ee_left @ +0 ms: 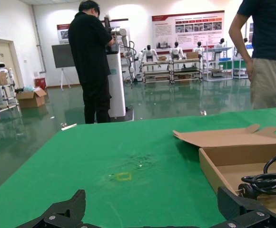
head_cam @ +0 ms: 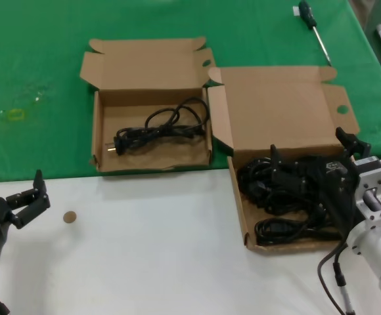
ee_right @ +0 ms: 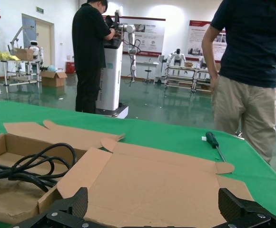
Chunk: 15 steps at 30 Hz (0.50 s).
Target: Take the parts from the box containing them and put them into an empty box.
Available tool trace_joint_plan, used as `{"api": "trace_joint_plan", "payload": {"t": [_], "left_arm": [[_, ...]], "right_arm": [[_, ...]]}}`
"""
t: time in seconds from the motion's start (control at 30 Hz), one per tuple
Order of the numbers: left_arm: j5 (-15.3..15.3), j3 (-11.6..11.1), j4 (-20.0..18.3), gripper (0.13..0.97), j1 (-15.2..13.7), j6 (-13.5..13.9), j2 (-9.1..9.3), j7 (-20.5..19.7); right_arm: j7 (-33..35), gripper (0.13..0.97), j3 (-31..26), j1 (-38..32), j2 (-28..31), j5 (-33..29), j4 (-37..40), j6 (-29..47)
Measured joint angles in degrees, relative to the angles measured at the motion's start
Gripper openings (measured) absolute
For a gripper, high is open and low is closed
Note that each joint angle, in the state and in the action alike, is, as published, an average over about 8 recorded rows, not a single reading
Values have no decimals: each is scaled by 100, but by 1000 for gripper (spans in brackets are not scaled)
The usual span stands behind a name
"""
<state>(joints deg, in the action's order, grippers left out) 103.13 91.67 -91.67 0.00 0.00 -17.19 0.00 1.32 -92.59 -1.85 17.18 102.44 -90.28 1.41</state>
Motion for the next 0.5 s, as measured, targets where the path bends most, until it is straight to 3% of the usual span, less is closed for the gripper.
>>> {"api": "trace_joint_plan", "payload": {"t": [0.5], "left_arm": [[0,0,0,966,0,0,0,0]], "right_arm": [[0,966,0,0,0,0,0,0]]}}
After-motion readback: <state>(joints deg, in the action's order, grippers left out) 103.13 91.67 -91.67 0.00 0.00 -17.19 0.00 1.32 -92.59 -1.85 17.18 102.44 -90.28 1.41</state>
